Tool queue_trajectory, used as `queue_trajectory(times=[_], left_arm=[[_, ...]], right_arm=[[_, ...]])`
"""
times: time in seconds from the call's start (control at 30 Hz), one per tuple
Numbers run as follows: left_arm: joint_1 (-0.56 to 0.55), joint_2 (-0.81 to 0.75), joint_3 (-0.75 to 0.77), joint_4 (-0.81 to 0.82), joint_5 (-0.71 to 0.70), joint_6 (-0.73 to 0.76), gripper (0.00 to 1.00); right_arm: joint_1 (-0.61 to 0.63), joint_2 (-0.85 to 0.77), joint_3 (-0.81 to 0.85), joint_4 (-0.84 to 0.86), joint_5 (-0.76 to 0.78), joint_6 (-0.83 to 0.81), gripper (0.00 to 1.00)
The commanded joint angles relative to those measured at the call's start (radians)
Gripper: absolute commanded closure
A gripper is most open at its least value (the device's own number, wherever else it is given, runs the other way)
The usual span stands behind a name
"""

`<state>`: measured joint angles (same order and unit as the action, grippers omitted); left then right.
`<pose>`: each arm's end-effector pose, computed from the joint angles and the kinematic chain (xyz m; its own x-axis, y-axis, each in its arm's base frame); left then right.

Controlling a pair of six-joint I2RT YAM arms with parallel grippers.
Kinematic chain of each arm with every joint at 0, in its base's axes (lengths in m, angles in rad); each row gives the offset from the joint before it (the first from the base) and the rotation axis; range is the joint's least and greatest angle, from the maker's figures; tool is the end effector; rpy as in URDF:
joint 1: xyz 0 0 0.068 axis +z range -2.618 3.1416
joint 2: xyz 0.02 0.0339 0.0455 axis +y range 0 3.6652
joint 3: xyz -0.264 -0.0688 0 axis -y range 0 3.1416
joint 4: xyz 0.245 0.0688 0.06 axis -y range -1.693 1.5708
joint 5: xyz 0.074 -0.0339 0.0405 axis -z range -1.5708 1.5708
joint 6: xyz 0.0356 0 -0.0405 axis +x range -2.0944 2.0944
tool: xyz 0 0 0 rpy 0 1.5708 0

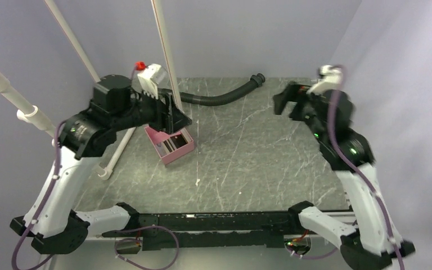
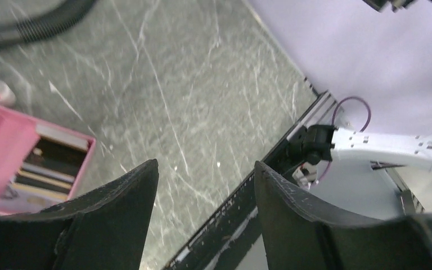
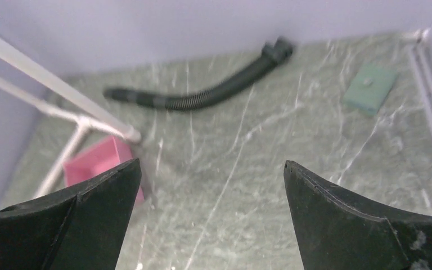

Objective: Put the credit cards into the card holder
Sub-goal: Reset both arms

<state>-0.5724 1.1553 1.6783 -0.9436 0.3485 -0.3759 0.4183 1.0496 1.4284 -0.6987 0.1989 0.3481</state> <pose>0.1563 -0.1152 0.4855 -0.6024 -0.0223 -0.7979 0.5913 0.6590 -0.4648 0.1832 0.0737 0.4546 -0.3475 0.2115 -0.9135 -0.1152 0.9572 0.2654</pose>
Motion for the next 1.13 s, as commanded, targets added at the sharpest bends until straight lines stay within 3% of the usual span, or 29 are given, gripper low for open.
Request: queue_trajectory(times=[0.0, 0.13, 0.47, 0.6, 0.67, 1.1], left_arm=[[0.004, -0.055, 0.112, 0.008, -0.041, 0.153, 0.30], [0.003, -0.138, 0.136, 0.064, -0.135, 0.228, 0.26], [0.003, -0.408, 0.040, 0.329, -0.345, 0.330, 0.17], [0.003, -0.488, -0.002, 0.402, -0.386, 0.358, 0.06], [0.003, -0.504, 0.002, 0.412, -0.407, 0.364, 0.01], [0.003, -0.494, 0.029, 0.395, -0.443, 0.383, 0.00]], right_arm=[[-0.044, -0.122, 0.039, -0.016, -0.048, -0.038, 0.00], [-0.044, -0.264, 0.129, 0.006, -0.031, -0.111, 0.00], [-0.044, -0.584, 0.068, 0.256, 0.128, -0.196, 0.00], [-0.044, -0.672, 0.031, 0.341, 0.118, -0.242, 0.00], [-0.044, -0.691, 0.025, 0.375, 0.139, -0.261, 0.00], [-0.047, -0.638, 0.094, 0.298, 0.239, -0.227, 0.00]])
